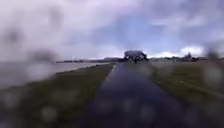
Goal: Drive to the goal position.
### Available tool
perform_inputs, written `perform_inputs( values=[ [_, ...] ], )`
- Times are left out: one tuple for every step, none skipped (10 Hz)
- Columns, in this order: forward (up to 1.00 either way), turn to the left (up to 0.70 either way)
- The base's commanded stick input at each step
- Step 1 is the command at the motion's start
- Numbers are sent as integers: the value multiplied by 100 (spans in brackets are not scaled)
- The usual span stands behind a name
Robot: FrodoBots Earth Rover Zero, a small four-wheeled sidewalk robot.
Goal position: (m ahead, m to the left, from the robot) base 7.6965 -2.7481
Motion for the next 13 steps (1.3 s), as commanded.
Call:
perform_inputs(
  values=[
    [70, -32],
    [70, -25],
    [70, -11],
    [70, 0],
    [70, 0],
    [70, 0],
    [70, 0],
    [70, 0],
    [70, 0],
    [70, 0],
    [70, 0],
    [70, 0],
    [70, 0]
  ],
)
